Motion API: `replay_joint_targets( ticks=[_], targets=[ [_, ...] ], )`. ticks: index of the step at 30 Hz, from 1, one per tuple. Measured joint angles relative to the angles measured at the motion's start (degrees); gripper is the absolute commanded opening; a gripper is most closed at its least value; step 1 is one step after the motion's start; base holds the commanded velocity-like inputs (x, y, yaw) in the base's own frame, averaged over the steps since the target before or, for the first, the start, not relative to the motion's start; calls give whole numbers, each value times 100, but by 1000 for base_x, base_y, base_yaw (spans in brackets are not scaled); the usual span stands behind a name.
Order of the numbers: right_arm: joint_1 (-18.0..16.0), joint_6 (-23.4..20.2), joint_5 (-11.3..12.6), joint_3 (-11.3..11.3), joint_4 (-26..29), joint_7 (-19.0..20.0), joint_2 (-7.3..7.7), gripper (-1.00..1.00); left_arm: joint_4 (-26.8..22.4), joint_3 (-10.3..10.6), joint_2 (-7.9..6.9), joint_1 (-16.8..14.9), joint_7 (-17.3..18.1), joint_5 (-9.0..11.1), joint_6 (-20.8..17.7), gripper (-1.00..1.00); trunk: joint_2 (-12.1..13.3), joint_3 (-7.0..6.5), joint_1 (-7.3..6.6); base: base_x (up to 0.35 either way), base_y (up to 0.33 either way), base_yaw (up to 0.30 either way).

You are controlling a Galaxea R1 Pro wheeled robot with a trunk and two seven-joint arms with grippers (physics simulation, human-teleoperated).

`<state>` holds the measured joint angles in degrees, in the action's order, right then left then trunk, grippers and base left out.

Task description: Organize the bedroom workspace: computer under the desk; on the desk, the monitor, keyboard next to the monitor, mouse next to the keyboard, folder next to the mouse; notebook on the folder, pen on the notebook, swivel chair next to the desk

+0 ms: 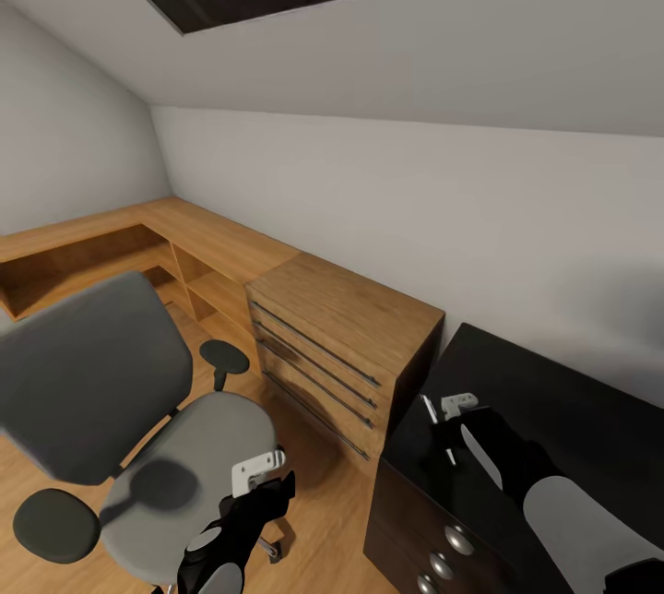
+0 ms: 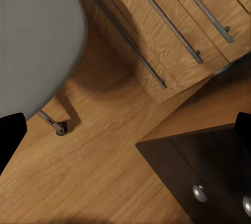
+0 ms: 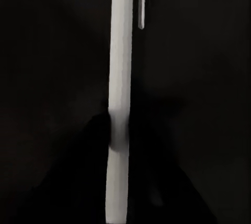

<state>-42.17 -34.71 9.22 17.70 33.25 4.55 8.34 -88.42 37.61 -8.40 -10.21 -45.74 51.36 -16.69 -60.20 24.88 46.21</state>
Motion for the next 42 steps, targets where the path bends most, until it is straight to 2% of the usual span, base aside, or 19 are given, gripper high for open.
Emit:
replay_joint_targets(
  ticks=[15, 34, 36, 40, 42],
  targets=[
    [4, -17, 4, -2, -310, 10, 0, -100, 3, -1, 0, 0, 0, -6, 0, 100, 603, -269, -329, 0, 0, 0],
    [4, -18, 7, 0, -310, -9, 1, -100, 4, -4, -9, 0, -2, -7, 1, 100, 604, -269, -330, 0, 0, 0],
    [4, -11, 7, 1, -296, -7, 4, -100, 4, -2, -9, 0, -5, -7, 4, 100, 683, -305, -373, 0, 0, 0],
    [17, -17, 4, 14, 321, -10, 48, -100, 3, -1, -8, 0, -22, -7, 8, 100, 843, -377, -461, 0, 0, 0],
    [46, -31, 9, 15, 772, -18, 140, -100, 3, -1, -8, 0, -24, -7, 9, 100, 923, -413, -506, 0, 0, 0]
  ],
)
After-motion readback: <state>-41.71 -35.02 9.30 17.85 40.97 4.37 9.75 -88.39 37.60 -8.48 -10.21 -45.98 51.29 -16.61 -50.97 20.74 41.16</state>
